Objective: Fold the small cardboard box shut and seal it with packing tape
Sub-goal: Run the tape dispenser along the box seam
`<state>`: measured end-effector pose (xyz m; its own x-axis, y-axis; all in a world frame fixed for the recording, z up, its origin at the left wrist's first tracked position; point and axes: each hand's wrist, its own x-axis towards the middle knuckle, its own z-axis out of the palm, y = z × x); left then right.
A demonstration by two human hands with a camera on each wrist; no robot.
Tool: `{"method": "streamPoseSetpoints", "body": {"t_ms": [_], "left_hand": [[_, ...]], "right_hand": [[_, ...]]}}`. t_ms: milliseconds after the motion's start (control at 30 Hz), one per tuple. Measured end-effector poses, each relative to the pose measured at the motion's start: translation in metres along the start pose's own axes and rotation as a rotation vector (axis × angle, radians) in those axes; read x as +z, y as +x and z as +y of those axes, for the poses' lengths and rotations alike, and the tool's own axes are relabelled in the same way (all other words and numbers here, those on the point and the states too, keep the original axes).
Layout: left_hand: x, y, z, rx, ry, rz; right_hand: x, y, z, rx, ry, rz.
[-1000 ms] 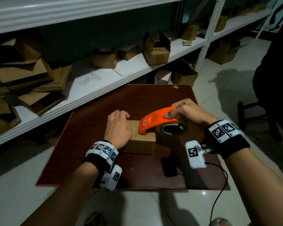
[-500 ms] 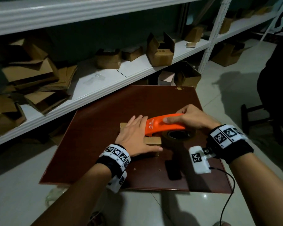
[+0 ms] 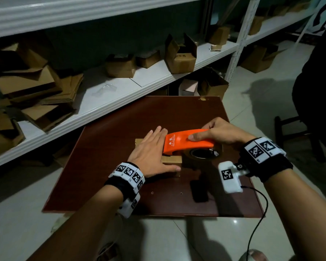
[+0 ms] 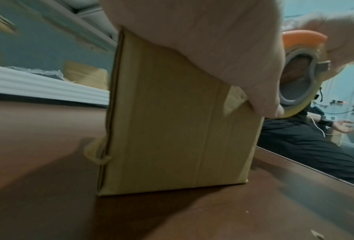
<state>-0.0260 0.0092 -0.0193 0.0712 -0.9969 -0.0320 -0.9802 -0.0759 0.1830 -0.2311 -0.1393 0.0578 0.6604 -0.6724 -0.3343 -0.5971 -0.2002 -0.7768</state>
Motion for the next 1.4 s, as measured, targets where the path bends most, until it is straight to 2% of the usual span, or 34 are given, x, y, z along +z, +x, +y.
{"method": "streamPoseSetpoints", "body": {"t_ms": [333,667,1133,1400], "left_hand": [[0.007,0.007,-0.008,0.061,0.1,-0.03],[0.009,0.009,-0.011,0.07,0.108,-0.046],[0.012,0.011,-0.01,0.064,0.102,-0.026],[0.015,0.012,0.019,0.021,0.115,-0.012]], "right_hand": [[-0.033,-0.019,0.012,0.051,0.038,0.073],[-0.059,-0.032,0.032,0.091,0.033,0.127],[-0.048,-0.024,0.029,0.167,-0.101,0.107],[-0.049,-0.02,0.035,0.176,-0.111,0.095]]}}
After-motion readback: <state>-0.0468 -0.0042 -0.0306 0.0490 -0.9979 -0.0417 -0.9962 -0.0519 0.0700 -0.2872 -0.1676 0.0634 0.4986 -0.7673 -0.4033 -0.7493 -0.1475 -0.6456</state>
